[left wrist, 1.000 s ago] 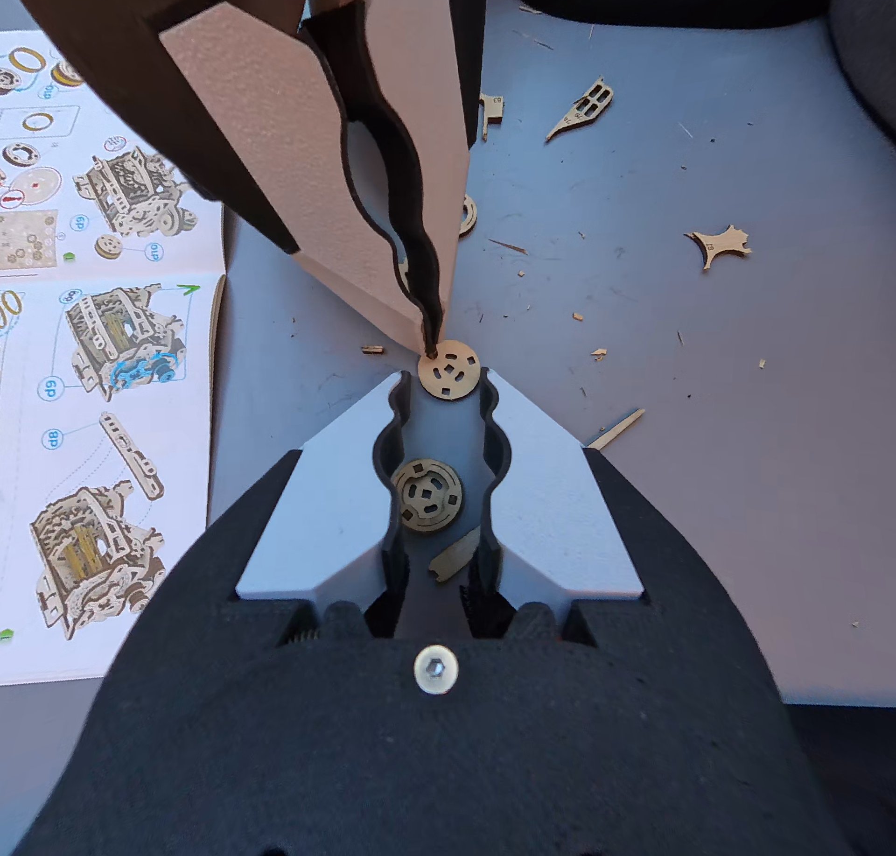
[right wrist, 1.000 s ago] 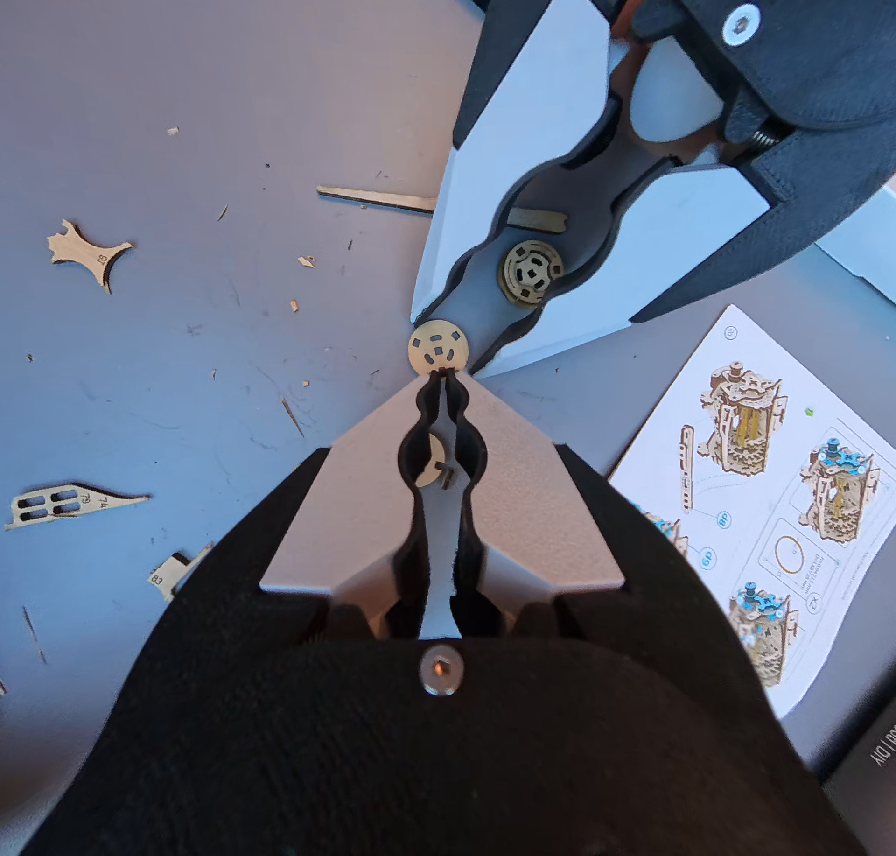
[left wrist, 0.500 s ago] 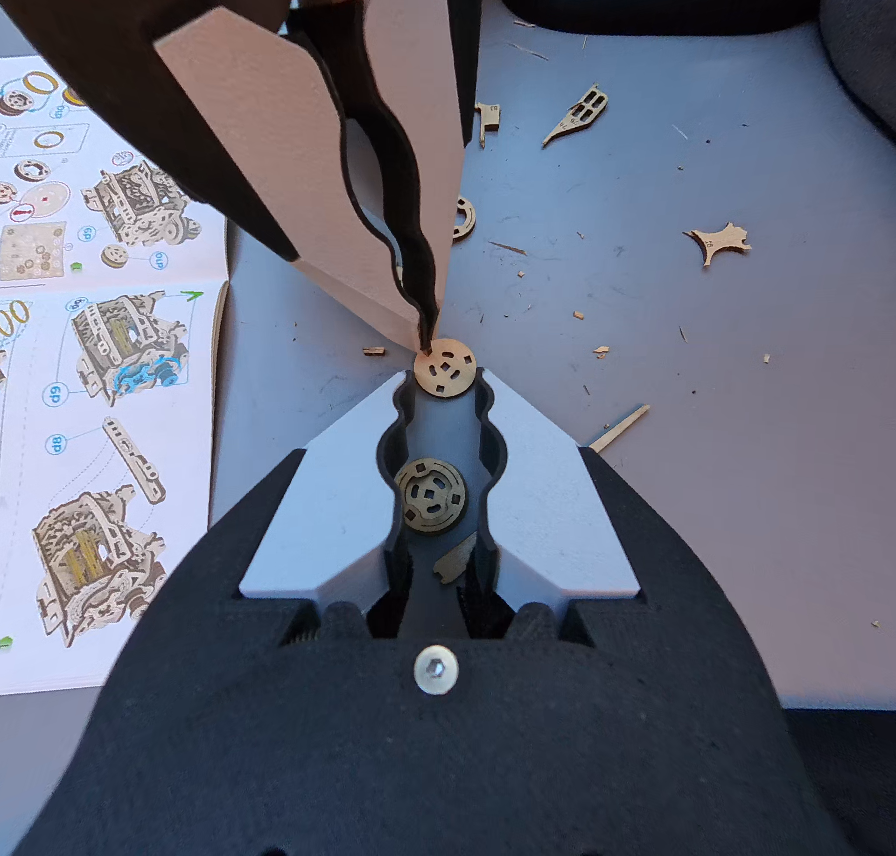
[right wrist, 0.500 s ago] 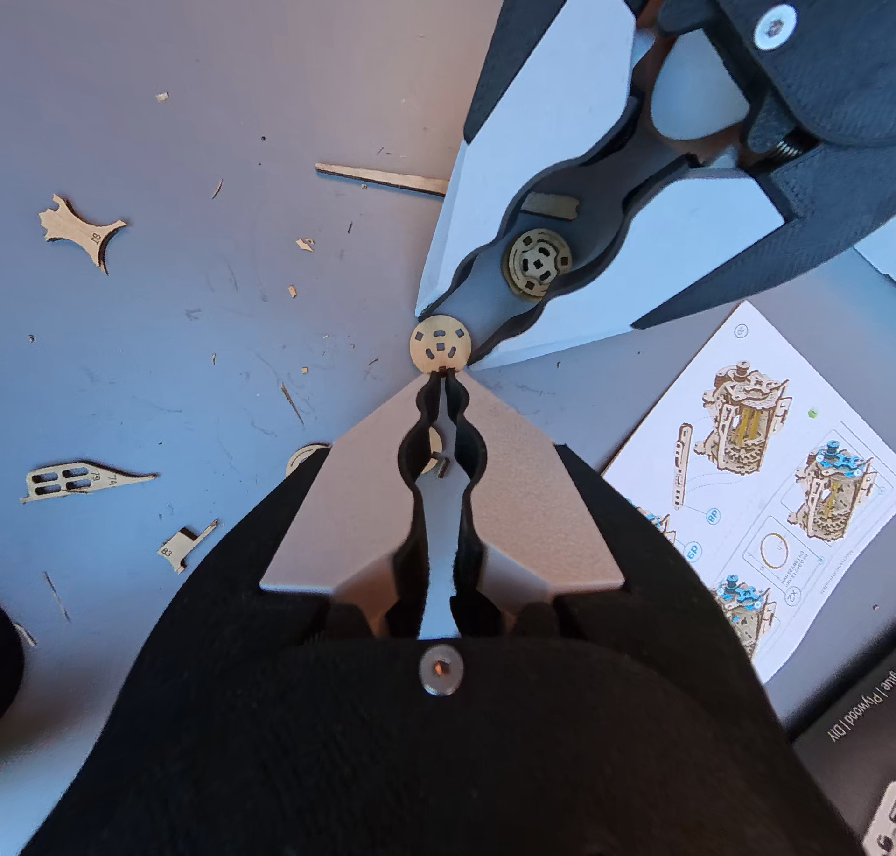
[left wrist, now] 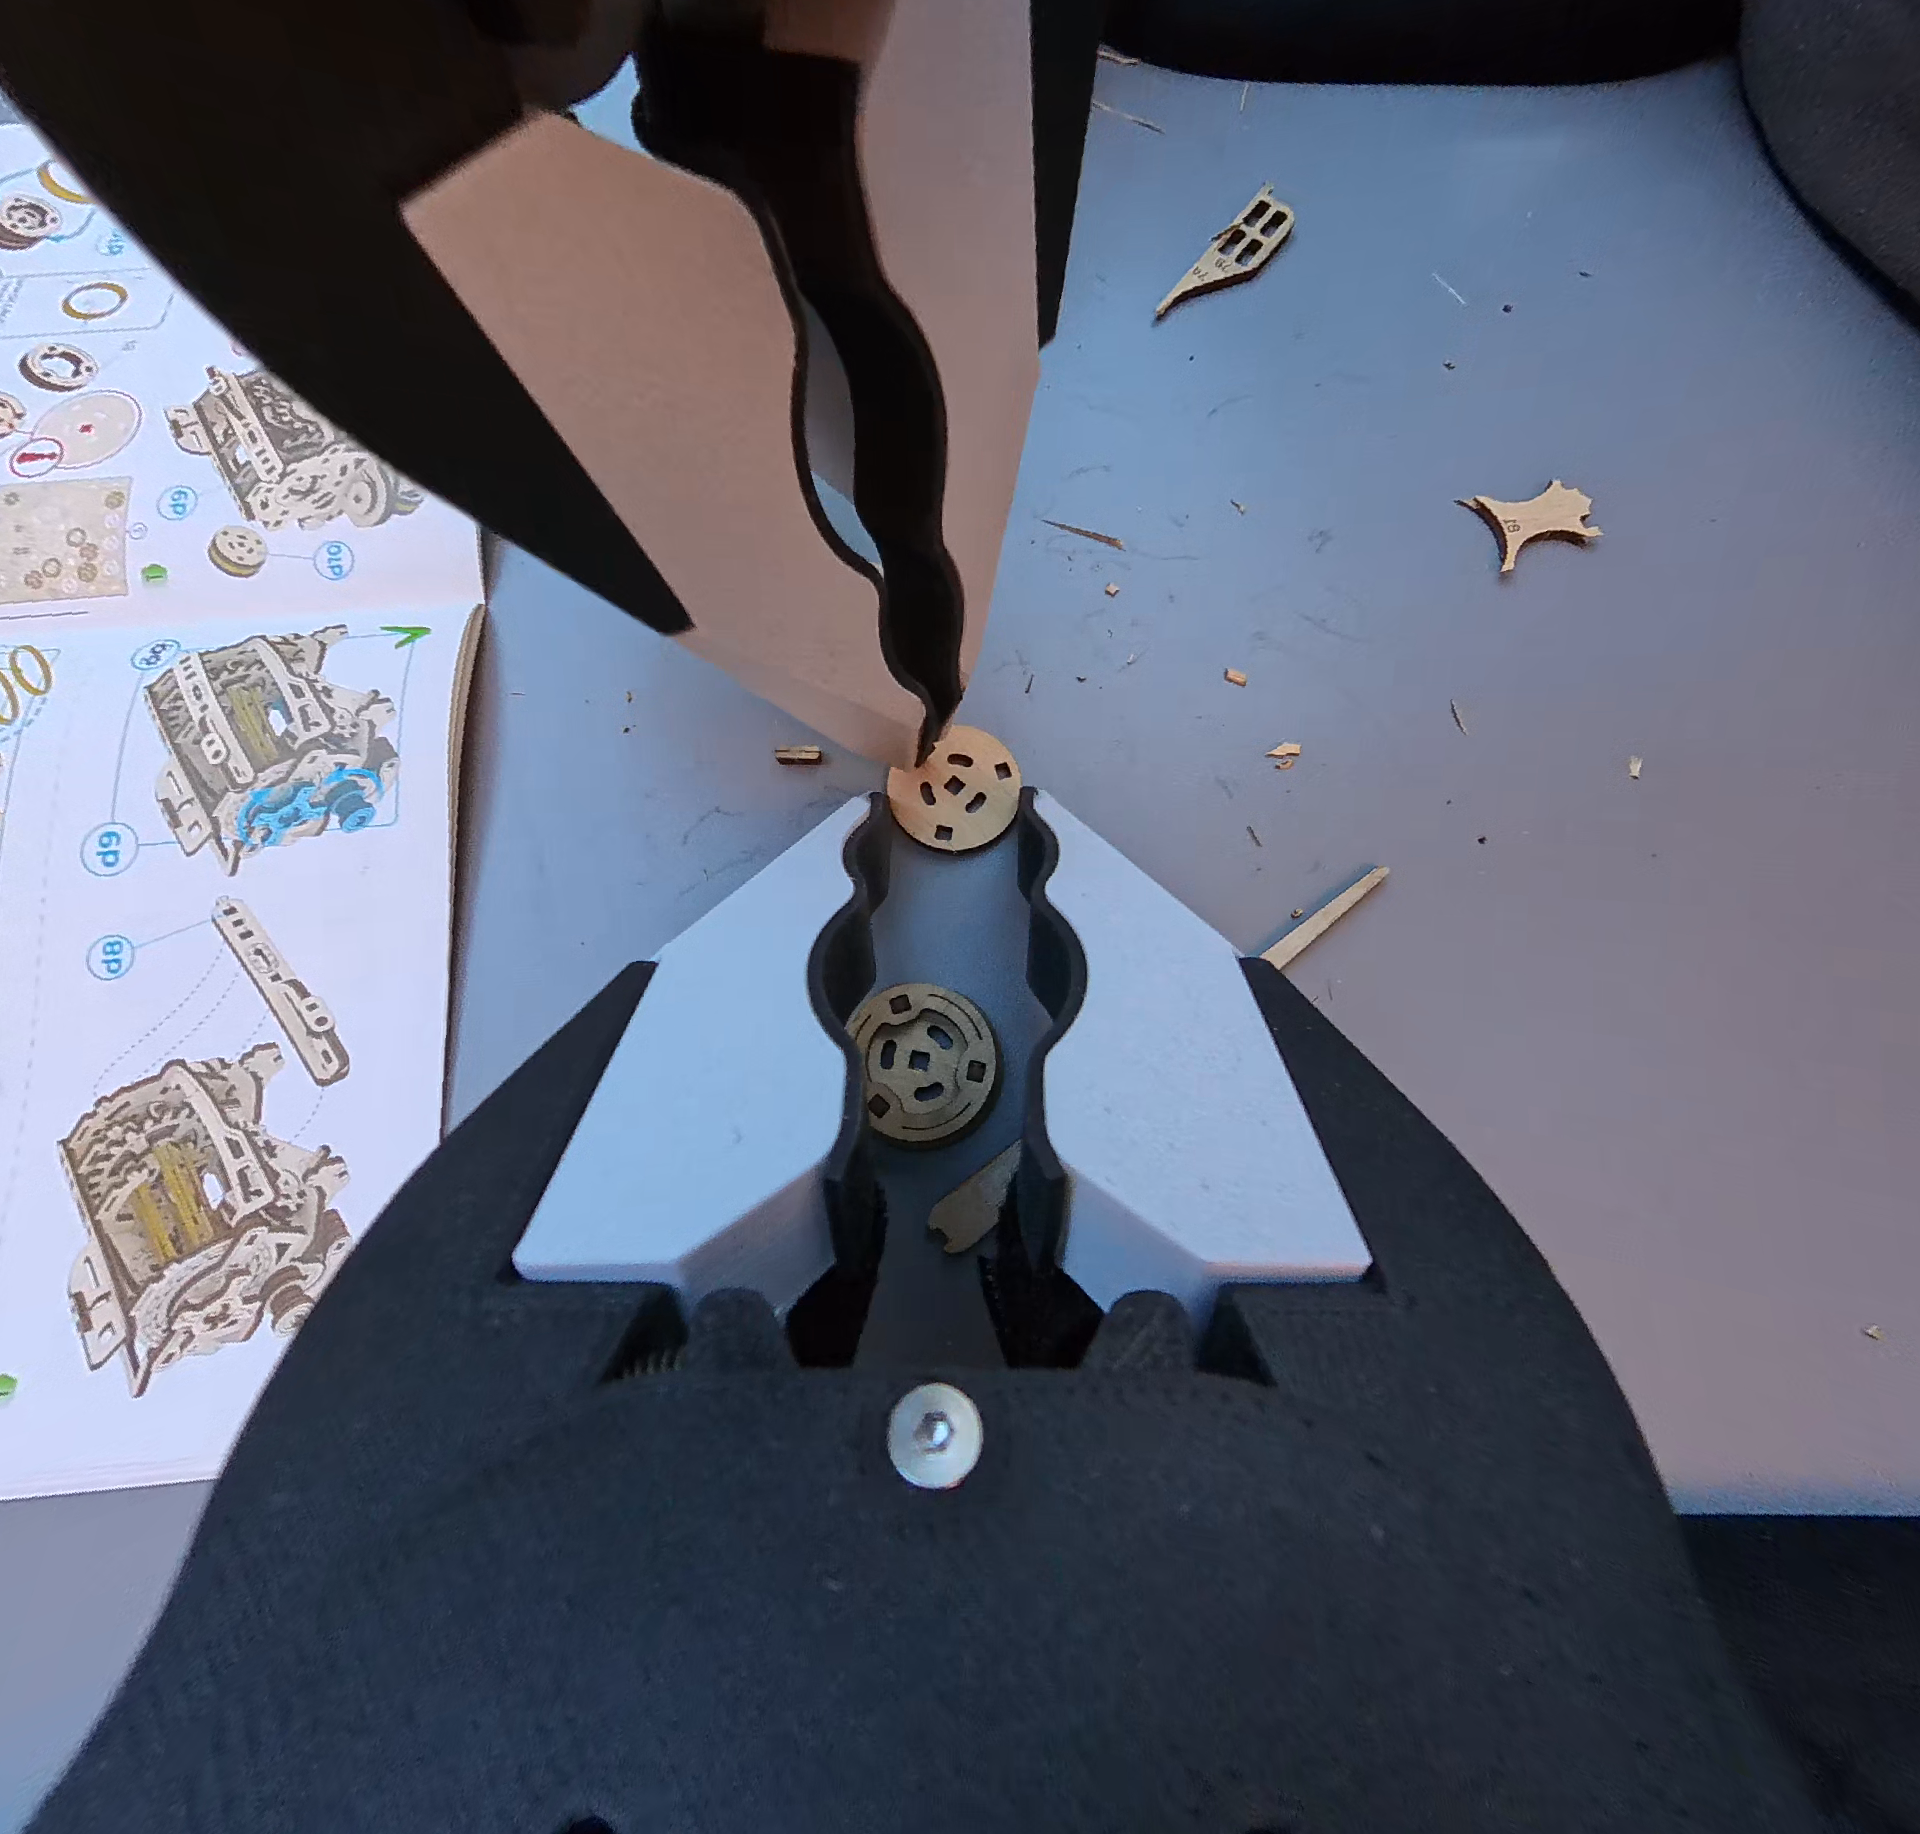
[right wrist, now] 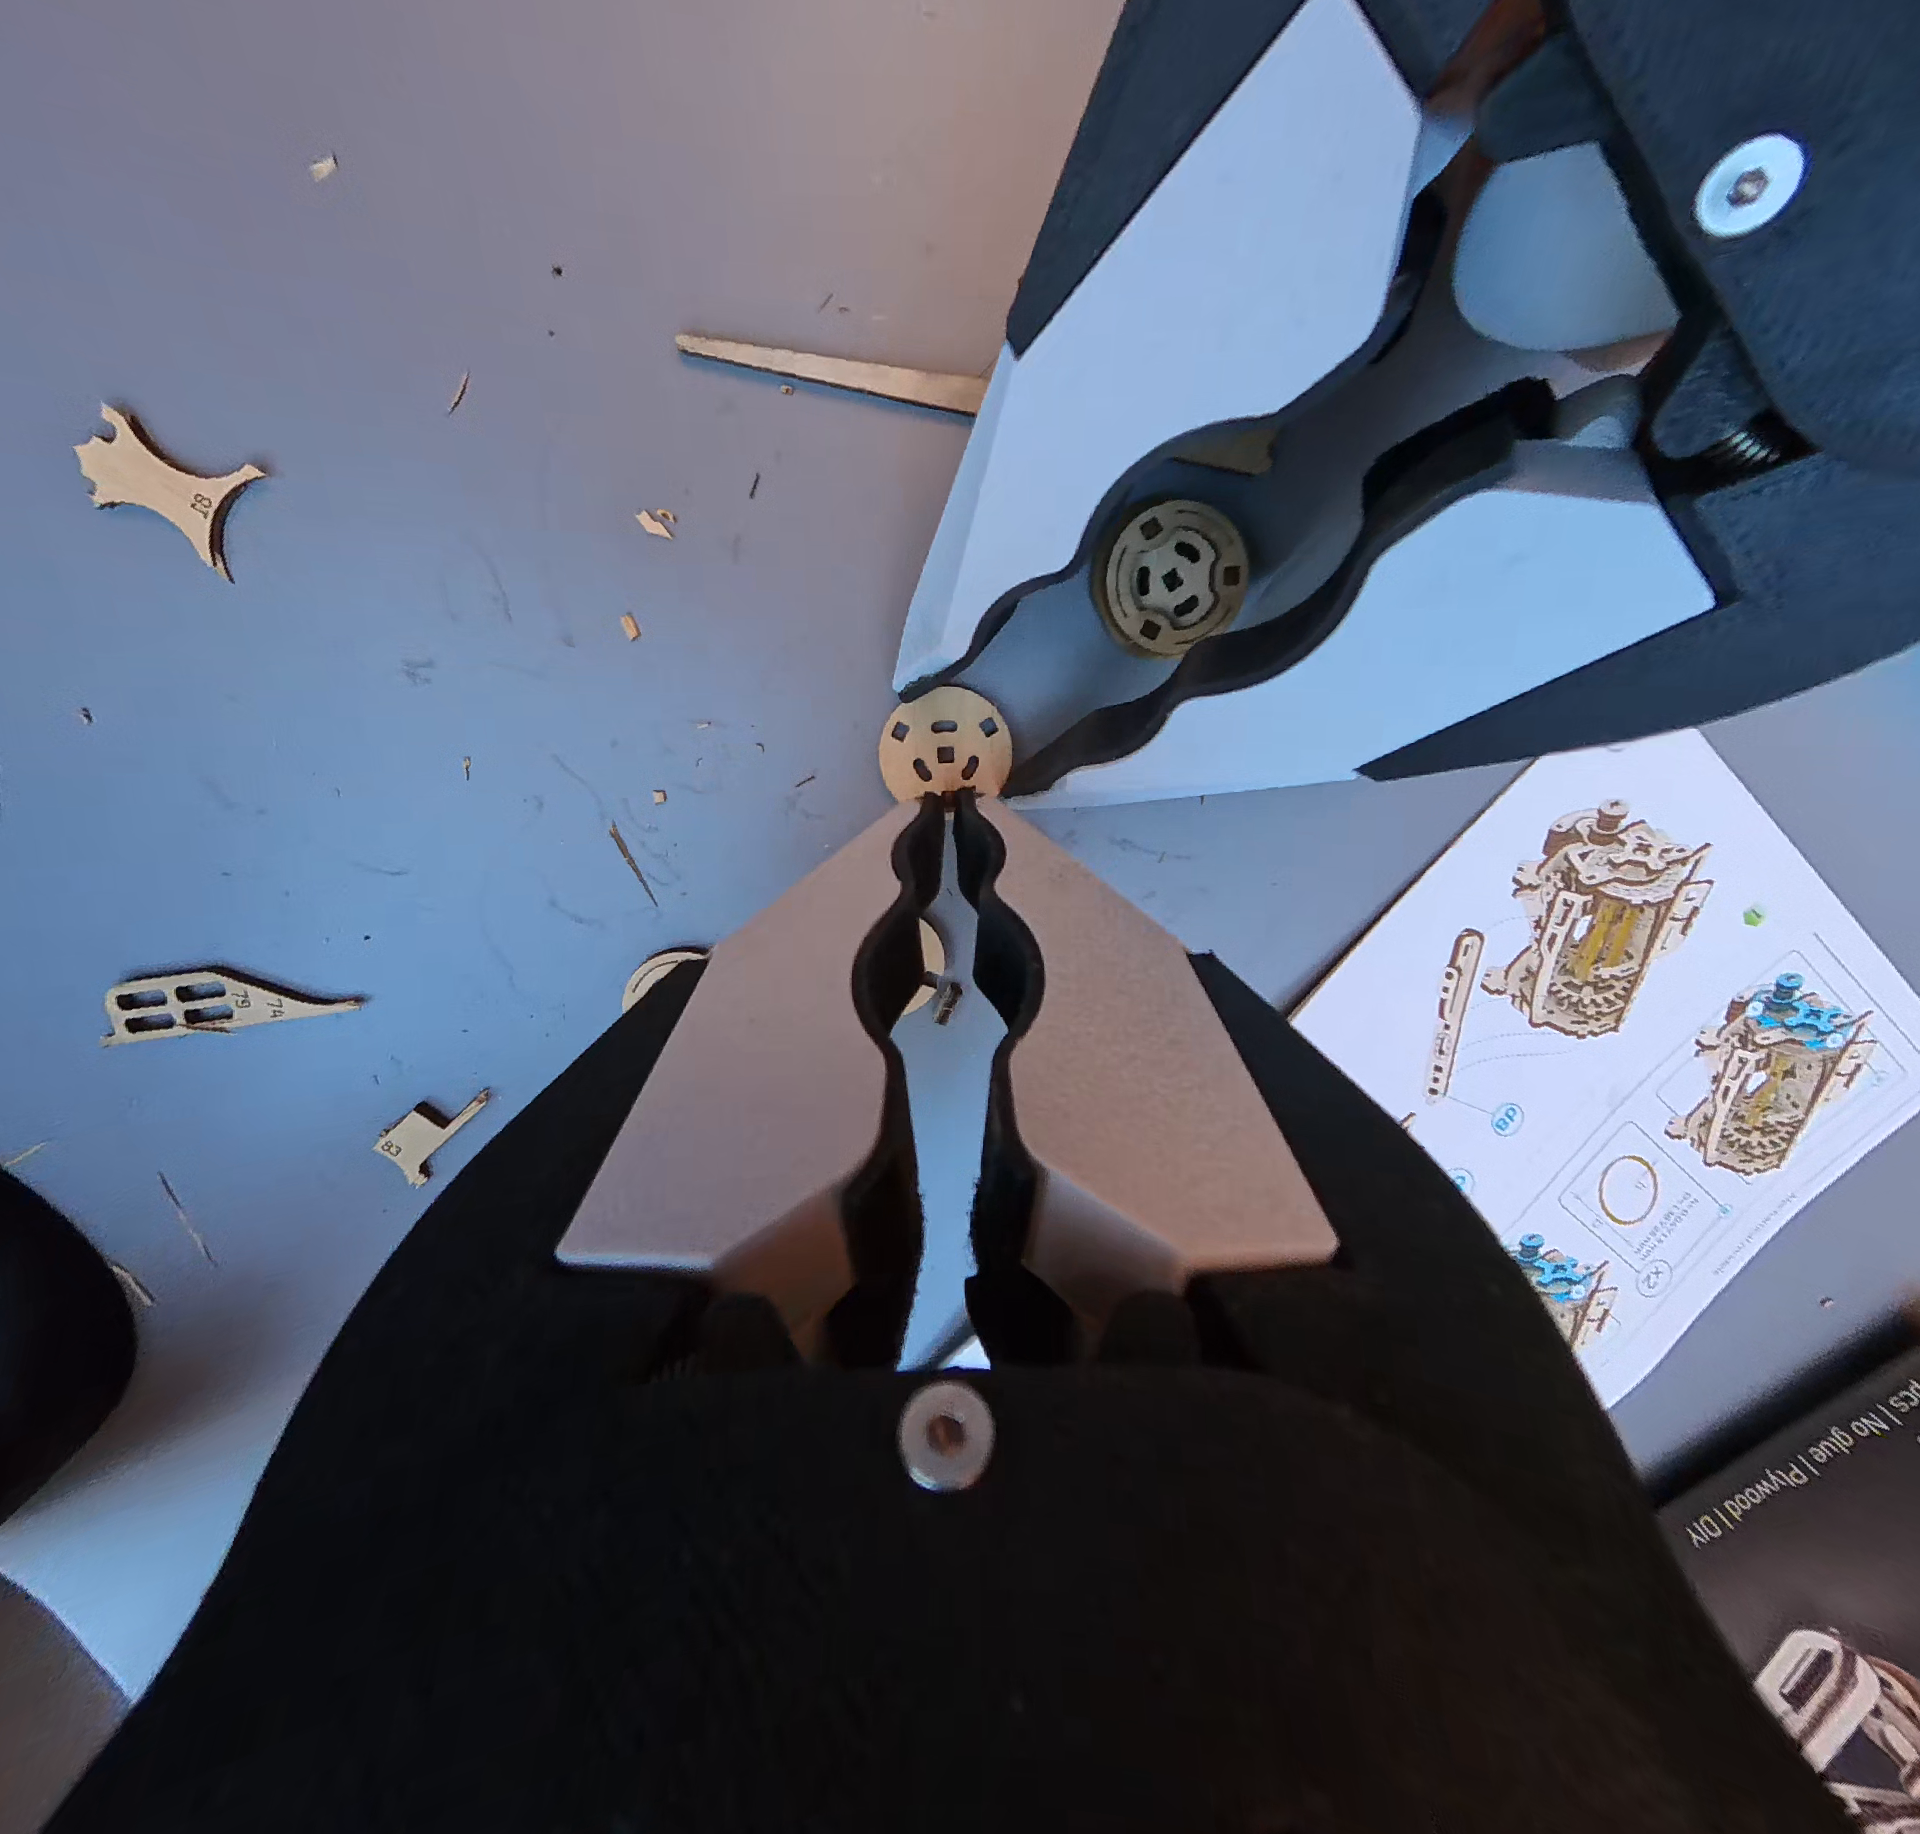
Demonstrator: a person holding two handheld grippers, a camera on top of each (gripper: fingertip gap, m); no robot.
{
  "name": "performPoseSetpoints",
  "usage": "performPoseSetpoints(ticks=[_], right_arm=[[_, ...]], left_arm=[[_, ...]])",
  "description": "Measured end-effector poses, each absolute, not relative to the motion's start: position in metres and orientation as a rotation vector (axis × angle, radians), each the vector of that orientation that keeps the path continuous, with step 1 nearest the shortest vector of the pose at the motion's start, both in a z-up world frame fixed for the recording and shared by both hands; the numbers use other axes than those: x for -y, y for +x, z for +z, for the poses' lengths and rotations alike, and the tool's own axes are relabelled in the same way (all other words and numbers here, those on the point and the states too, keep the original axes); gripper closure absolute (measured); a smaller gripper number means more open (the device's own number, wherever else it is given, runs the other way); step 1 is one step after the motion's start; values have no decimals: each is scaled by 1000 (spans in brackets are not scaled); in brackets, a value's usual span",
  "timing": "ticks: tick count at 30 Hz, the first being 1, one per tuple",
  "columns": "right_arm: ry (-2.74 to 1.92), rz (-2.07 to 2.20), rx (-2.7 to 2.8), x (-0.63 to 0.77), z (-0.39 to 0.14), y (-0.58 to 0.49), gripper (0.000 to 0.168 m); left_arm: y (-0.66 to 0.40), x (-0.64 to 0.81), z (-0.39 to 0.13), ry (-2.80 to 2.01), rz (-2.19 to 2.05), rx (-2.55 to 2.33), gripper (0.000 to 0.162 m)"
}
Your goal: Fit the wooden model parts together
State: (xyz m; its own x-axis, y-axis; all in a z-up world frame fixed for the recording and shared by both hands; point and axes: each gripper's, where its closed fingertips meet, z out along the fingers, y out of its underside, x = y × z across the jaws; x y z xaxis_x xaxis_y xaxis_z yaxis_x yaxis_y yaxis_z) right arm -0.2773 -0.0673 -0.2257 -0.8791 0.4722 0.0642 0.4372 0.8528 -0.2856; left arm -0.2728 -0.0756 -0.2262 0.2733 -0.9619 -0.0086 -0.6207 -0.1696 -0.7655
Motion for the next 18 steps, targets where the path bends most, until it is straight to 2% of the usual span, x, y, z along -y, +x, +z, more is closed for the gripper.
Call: performPoseSetpoints(ticks=[18], right_arm=[[-736, 766, 2715, 64, -228, -274, 168]], left_arm=[[-273, 76, -226, -1881, -656, -1426, 139]])
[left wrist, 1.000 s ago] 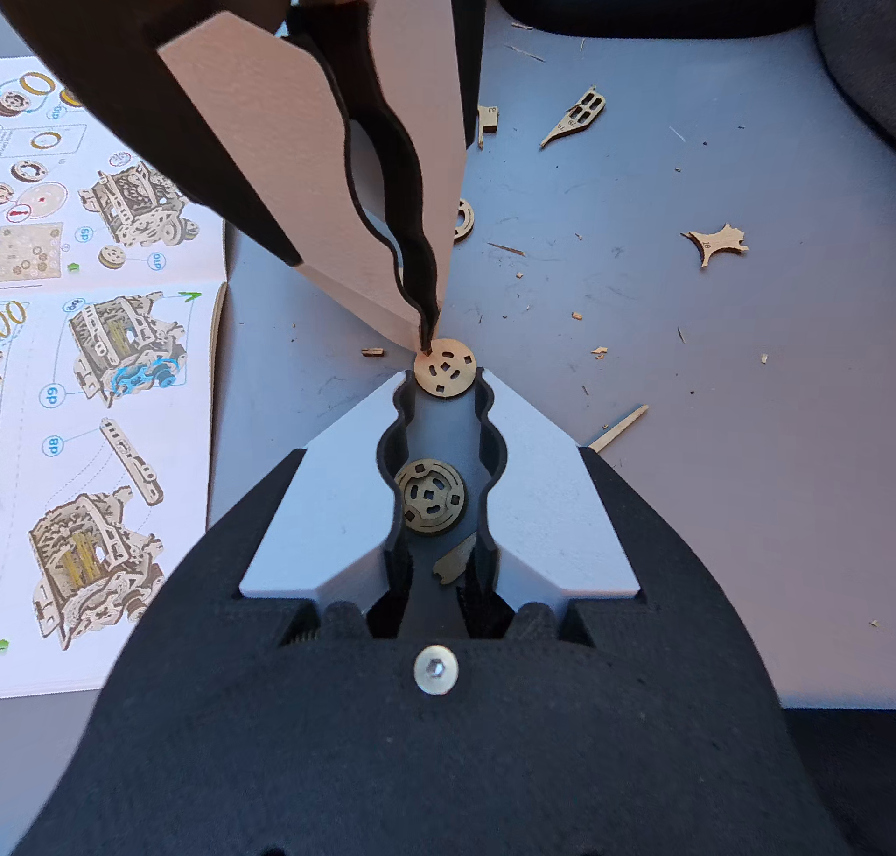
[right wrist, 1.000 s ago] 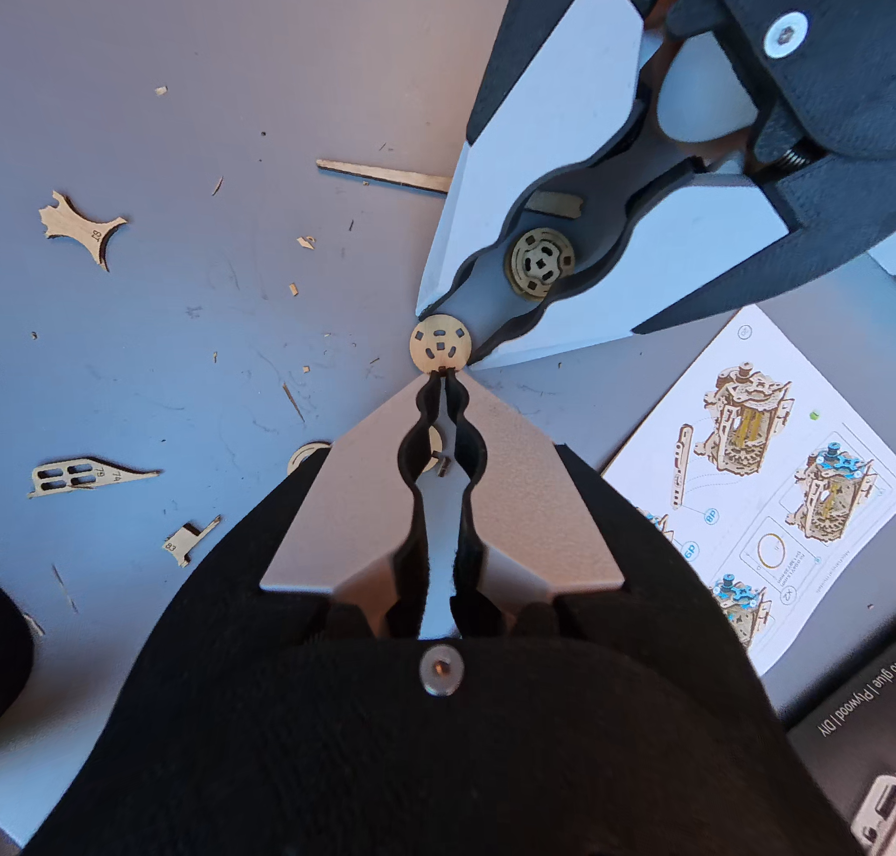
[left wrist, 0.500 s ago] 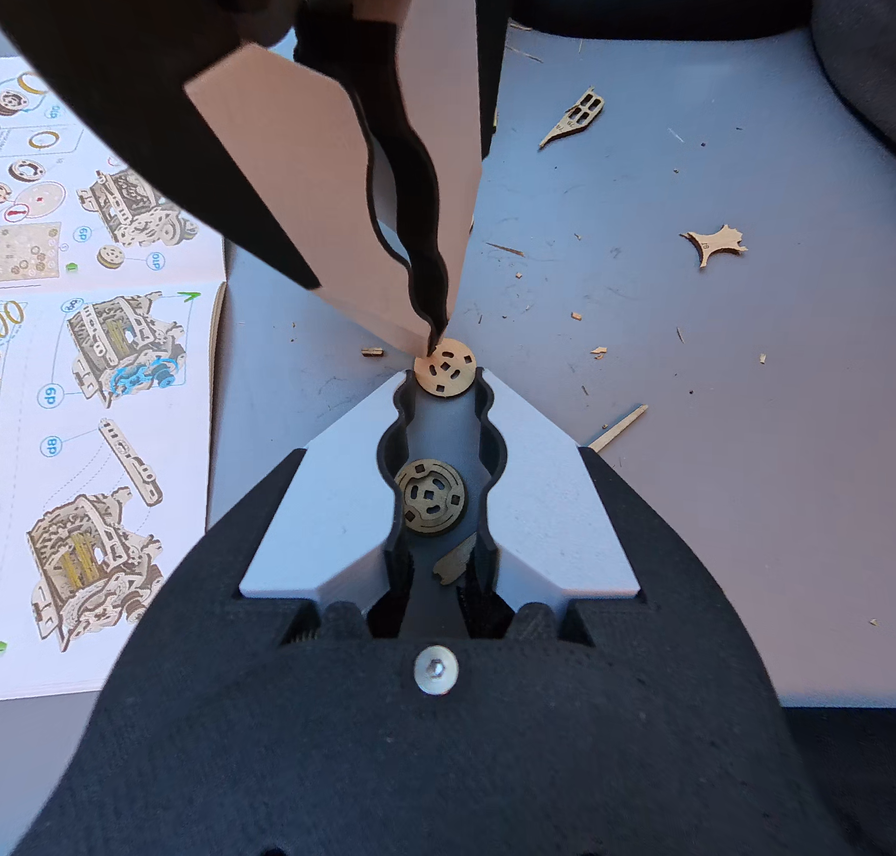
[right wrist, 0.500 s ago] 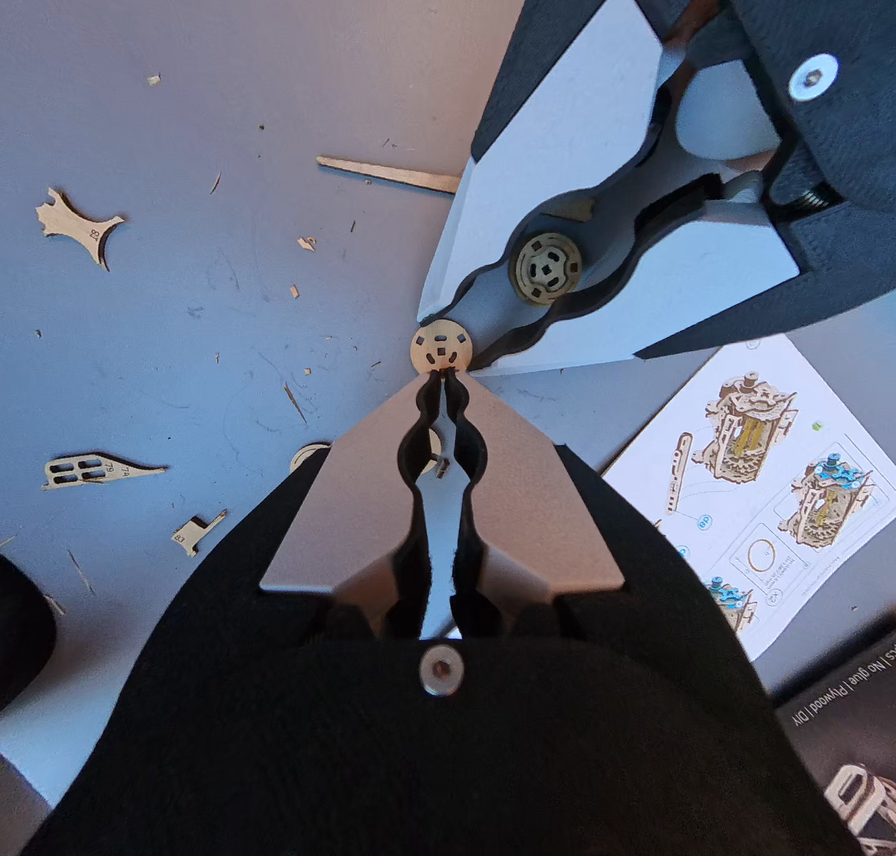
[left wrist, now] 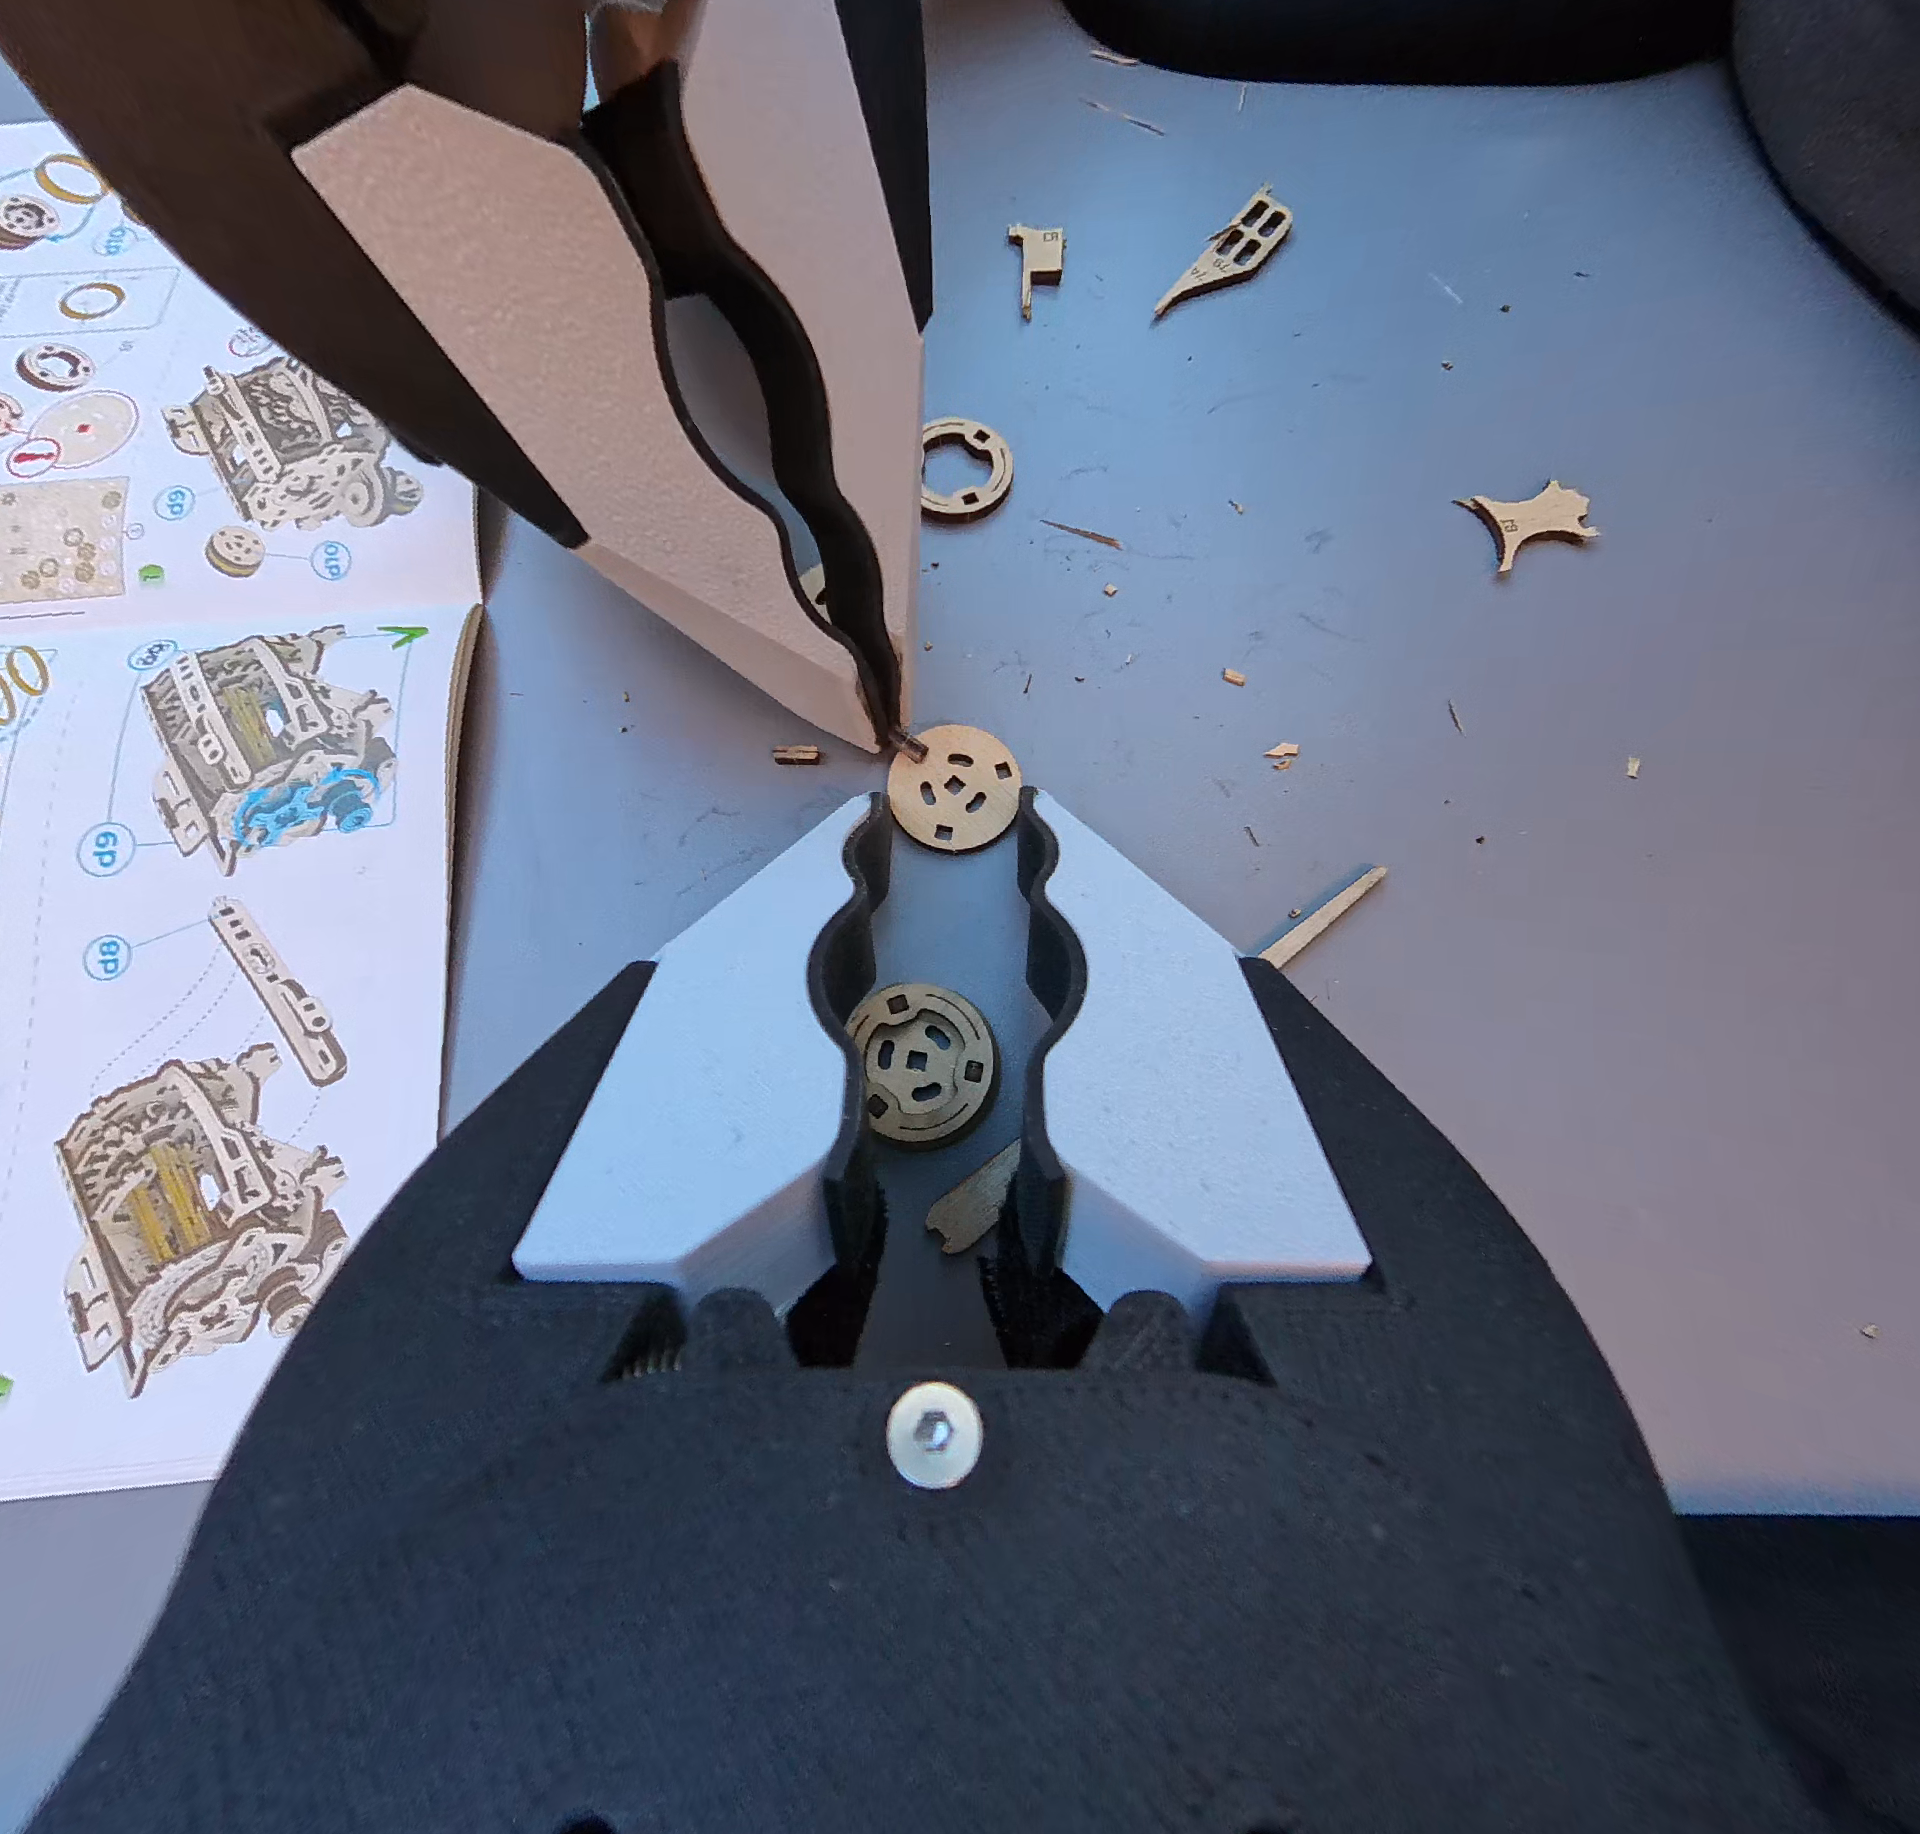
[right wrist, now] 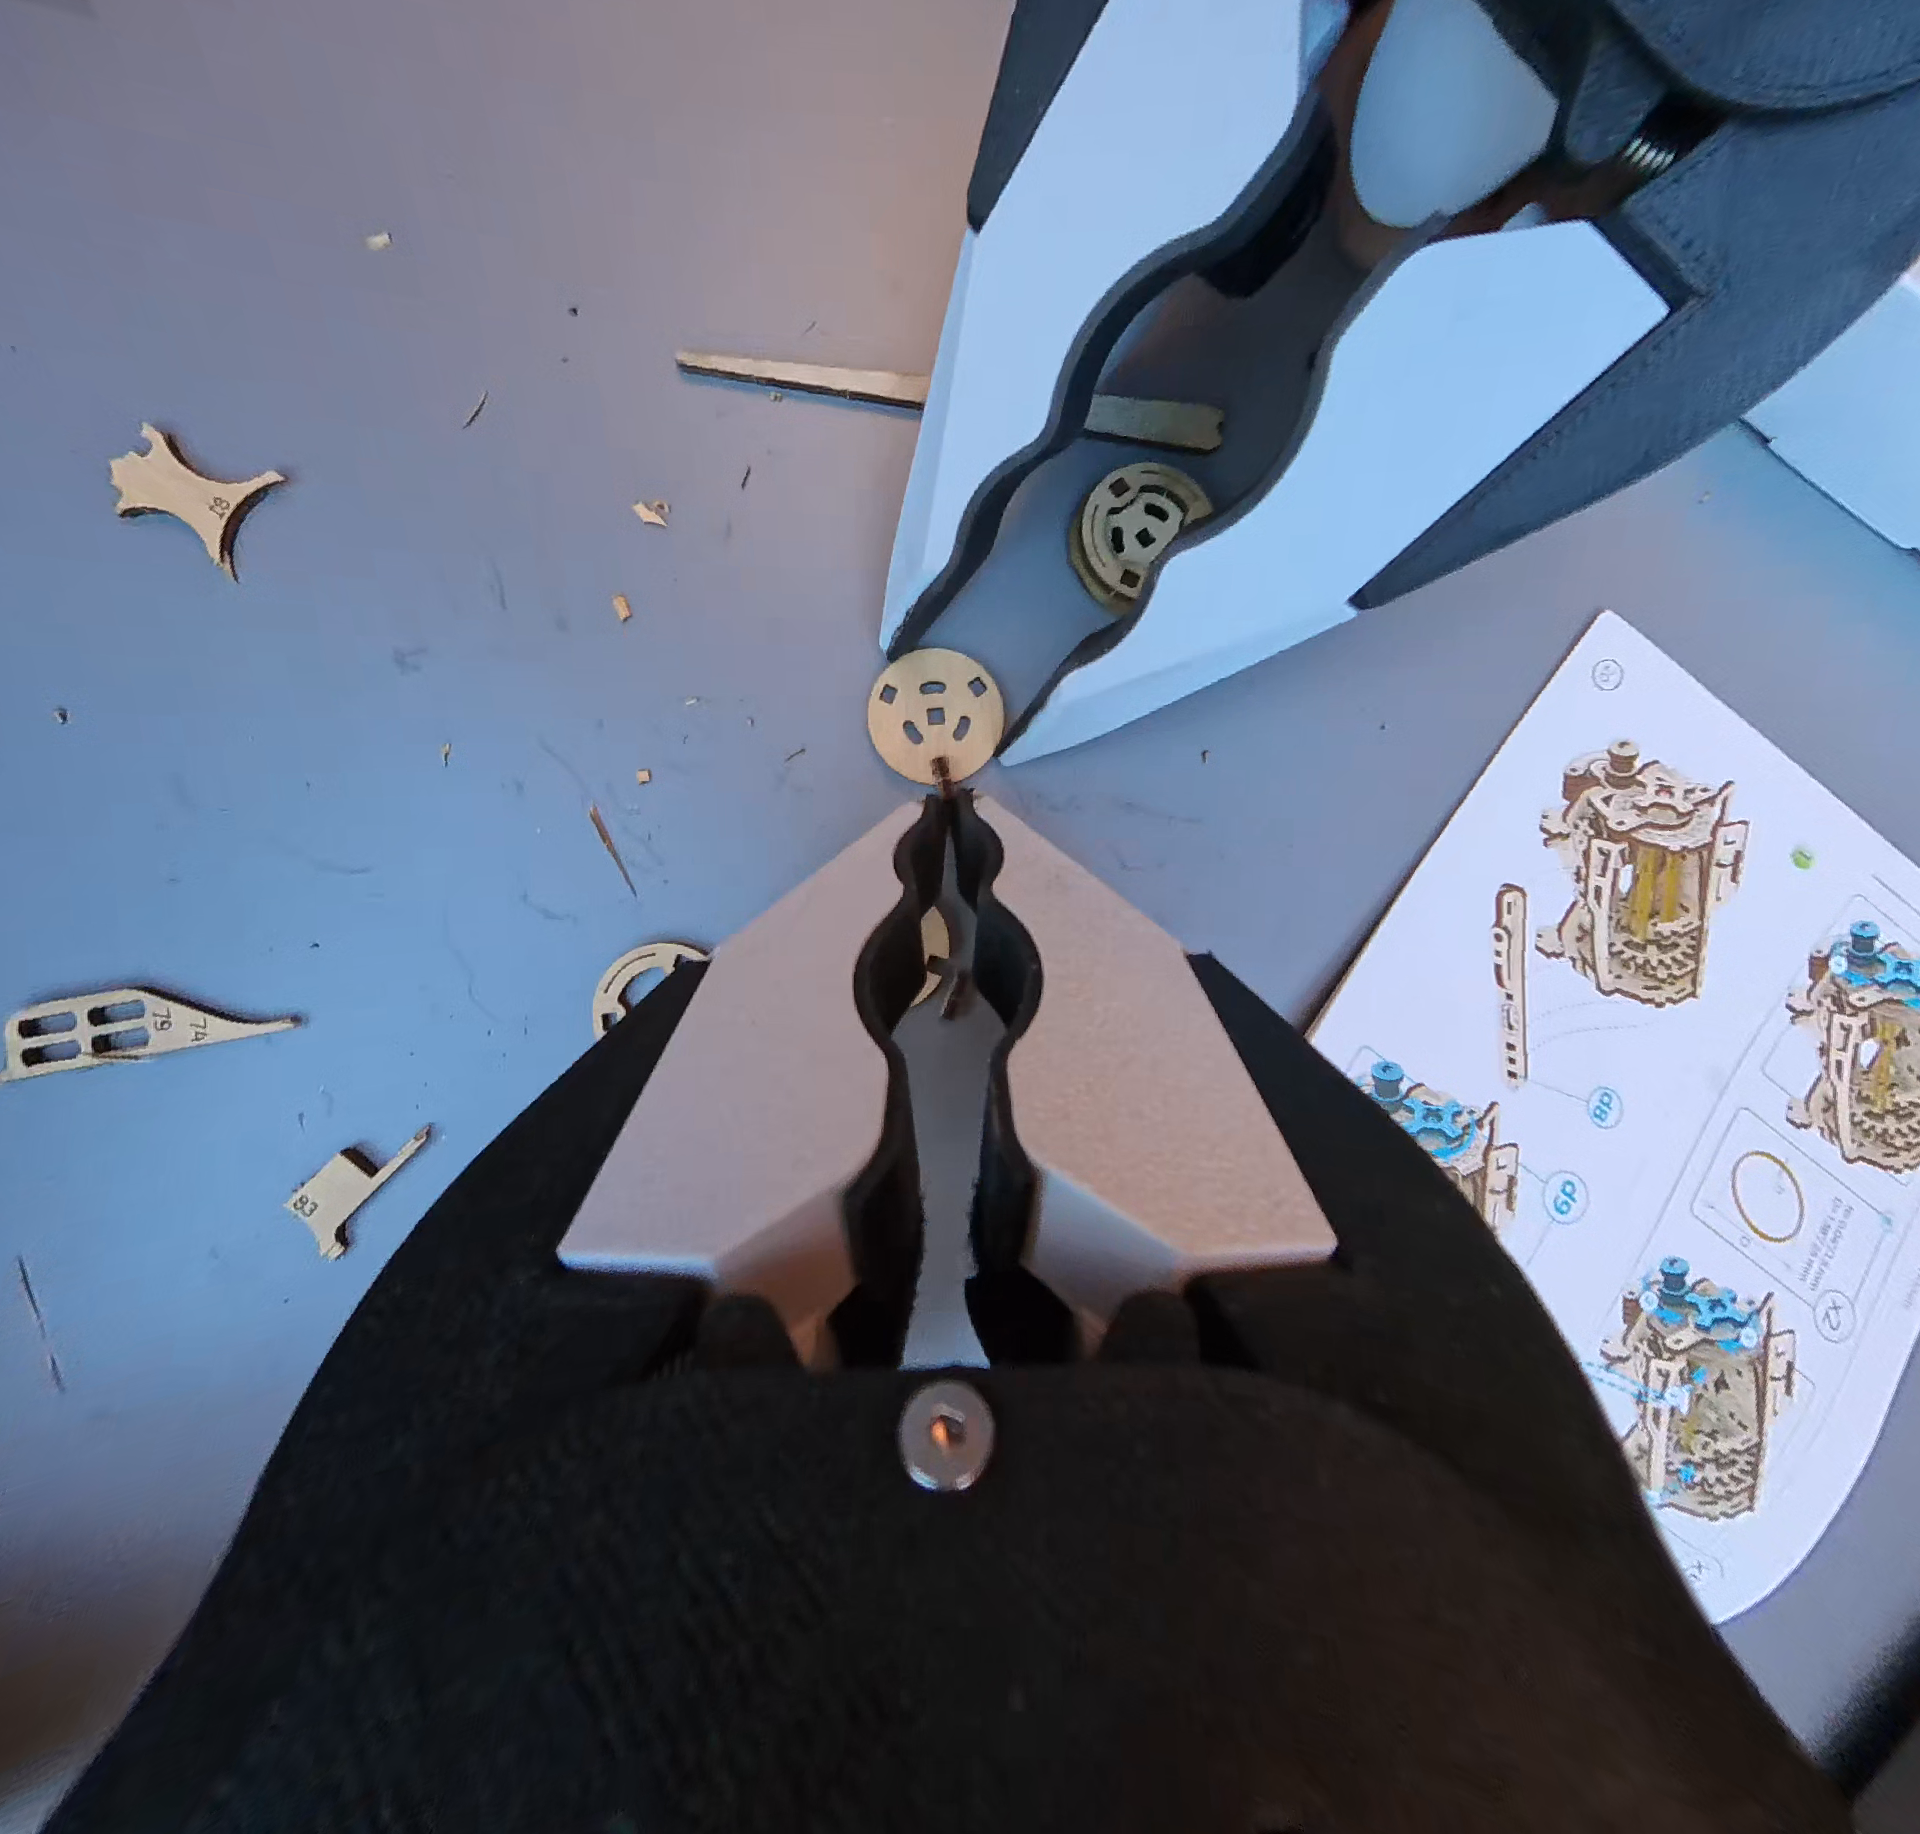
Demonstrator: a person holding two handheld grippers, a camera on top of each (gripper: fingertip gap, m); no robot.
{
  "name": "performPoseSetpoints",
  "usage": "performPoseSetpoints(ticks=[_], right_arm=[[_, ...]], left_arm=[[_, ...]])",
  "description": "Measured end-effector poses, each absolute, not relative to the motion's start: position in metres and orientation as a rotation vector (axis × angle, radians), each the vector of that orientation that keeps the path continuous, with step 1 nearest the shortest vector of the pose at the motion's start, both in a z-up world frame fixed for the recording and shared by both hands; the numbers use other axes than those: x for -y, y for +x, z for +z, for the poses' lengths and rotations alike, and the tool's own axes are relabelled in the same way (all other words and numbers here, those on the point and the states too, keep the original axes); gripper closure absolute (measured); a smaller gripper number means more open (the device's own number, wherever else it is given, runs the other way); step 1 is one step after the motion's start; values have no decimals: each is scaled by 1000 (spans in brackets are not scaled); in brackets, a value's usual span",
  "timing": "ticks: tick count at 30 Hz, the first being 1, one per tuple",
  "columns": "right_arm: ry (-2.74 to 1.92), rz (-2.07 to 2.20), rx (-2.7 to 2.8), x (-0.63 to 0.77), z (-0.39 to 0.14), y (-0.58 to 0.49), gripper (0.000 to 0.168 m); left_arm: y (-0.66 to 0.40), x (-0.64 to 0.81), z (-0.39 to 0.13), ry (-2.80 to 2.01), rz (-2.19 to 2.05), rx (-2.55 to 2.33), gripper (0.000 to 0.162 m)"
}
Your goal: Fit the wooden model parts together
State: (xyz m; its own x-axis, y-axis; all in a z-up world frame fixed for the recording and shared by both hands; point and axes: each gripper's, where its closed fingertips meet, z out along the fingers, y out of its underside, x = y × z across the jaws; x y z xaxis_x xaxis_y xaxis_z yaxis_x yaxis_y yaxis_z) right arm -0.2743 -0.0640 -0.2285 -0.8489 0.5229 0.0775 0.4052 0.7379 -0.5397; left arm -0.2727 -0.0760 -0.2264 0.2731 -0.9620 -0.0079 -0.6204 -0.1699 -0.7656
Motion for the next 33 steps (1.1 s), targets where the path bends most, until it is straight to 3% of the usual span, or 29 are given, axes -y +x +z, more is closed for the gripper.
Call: performPoseSetpoints(ticks=[16, 20, 26, 33], right_arm=[[-777, 756, 2677, 59, -218, -274, 168], [-778, 711, 2642, 57, -215, -279, 168], [-781, 697, 2525, 57, -200, -295, 168], [-709, 706, 2402, 60, -181, -307, 168]], left_arm=[[-270, 80, -223, -1895, -719, -1412, 139], [-279, 75, -213, -1898, -669, -1369, 132], [-289, 60, -181, -1887, -779, -1138, 145], [-303, 46, -175, -1991, -941, -898, 132]])
